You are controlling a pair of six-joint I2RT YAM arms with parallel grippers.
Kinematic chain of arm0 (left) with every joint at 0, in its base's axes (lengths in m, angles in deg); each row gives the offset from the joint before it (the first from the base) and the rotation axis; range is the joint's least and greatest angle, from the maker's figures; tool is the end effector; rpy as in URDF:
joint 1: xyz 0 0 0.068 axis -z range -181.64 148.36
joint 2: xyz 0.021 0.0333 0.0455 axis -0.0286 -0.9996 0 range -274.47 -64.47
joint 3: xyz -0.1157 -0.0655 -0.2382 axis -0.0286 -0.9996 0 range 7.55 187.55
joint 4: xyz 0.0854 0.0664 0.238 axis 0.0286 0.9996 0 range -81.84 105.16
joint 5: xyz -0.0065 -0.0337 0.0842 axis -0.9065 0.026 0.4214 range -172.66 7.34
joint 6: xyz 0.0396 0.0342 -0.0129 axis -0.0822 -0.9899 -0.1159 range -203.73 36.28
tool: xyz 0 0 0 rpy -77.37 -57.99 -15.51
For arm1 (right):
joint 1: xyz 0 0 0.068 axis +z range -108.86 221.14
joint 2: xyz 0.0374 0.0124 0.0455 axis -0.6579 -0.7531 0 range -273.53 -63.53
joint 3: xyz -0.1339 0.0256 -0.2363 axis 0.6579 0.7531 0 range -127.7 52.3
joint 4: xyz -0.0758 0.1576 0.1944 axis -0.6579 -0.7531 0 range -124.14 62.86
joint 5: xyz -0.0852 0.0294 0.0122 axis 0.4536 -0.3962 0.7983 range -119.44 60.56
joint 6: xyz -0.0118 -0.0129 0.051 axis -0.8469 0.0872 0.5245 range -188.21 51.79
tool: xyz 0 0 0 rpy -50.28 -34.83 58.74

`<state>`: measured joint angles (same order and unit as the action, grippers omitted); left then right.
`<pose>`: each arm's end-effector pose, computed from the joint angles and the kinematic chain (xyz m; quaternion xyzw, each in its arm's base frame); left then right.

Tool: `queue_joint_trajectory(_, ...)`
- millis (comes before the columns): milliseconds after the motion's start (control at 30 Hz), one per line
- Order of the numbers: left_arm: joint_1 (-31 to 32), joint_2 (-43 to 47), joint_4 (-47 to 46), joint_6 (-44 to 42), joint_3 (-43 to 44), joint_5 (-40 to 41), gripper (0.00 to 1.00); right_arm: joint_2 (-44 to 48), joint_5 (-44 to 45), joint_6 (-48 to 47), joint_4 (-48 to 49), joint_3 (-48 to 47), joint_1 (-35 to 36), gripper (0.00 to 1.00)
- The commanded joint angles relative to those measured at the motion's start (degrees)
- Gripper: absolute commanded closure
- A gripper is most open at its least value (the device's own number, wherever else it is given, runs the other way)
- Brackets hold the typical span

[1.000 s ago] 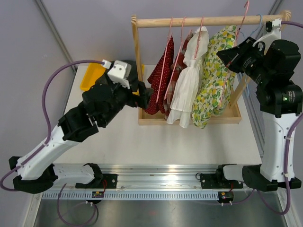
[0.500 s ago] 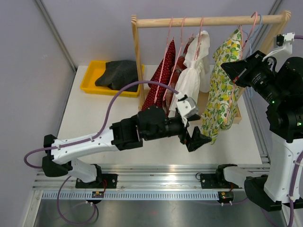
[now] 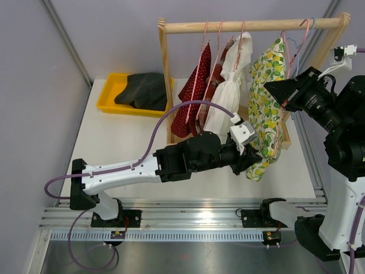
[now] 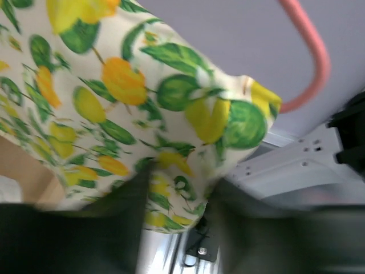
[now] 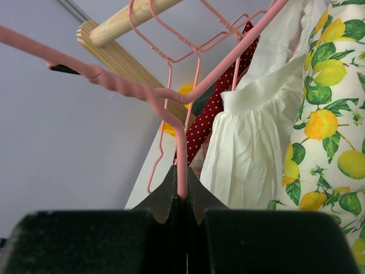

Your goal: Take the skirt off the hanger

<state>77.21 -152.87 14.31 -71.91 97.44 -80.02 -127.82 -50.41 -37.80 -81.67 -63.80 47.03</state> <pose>0.0723 -0.3580 0.4348 0.3929 0.6215 -0.4700 0.4884 0.1150 0.0248 0.5760 0.0285 0.7221 0.3365 0.6038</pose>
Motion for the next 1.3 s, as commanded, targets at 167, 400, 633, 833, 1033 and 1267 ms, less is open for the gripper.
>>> queue_joint_trajectory(167,0.08,-2.65,-4.74,-0.57,2.49,6.25,1.00,1.80,-4.52,1.58,4.07,-2.65,0.35,1.00)
queue_joint_trajectory(400,4.72,4.02,-9.66,7.06,-16.82,5.89,1.00,-1.01,-2.06,-0.17,2.24,-7.56,0.26,1.00)
queue_joint_trajectory(633,20.08,9.82,-10.20,21.75,-38.37,16.42,1.00,-3.38,0.76,-1.85,1.35,-10.39,0.26,1.00)
queue_joint_trajectory(833,26.70,12.98,3.41,30.10,-37.94,28.11,1.00,-2.24,2.86,-1.59,6.00,-2.05,0.26,1.00)
queue_joint_trajectory(1033,26.80,22.38,21.85,33.71,-36.89,37.95,1.00,-7.24,4.62,-1.67,10.13,-1.50,0.17,1.00)
queue_joint_trajectory(1267,26.62,33.11,55.78,38.98,-26.27,53.77,1.00,-18.30,6.47,-1.59,13.12,-7.56,-1.75,1.00)
